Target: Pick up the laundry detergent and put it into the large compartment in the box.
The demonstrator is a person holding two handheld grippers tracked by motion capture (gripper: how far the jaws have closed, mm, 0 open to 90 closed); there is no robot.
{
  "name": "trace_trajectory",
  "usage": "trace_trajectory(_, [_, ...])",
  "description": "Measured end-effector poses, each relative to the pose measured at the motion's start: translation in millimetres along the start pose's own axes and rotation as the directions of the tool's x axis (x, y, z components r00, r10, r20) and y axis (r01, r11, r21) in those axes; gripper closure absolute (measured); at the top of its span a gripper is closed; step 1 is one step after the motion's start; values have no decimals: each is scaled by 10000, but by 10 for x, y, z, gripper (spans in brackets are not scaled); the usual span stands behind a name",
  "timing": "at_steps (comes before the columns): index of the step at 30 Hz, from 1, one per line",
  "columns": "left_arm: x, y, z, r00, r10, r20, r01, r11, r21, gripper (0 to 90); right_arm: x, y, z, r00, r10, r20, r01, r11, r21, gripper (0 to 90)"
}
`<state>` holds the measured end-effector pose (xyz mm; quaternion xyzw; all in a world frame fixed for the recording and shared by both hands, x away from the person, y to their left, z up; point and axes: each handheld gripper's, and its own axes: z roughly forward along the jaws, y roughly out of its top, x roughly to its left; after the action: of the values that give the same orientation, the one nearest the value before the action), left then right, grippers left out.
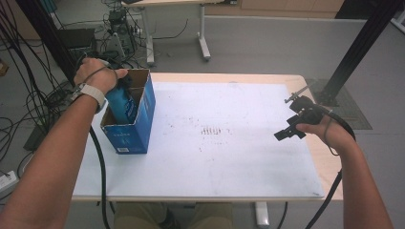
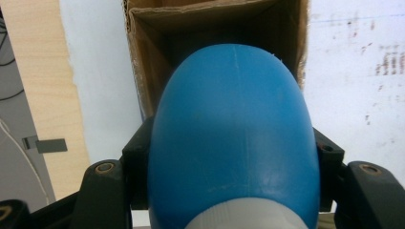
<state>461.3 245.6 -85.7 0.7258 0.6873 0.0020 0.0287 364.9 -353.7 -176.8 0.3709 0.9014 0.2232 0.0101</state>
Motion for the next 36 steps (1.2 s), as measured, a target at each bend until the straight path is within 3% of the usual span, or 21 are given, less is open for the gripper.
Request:
trace_trajectory(22, [-42,44,324,9998,216,-2,-216,9996,182,382,-35,-15,52,9999,138,-78,-138,9999,73,84])
trace_trajectory(36, [-49,2,489,9995,259,-168,-260,9997,-27,382,-43,-44,66,9997,235,-63,-234,9997,119,84])
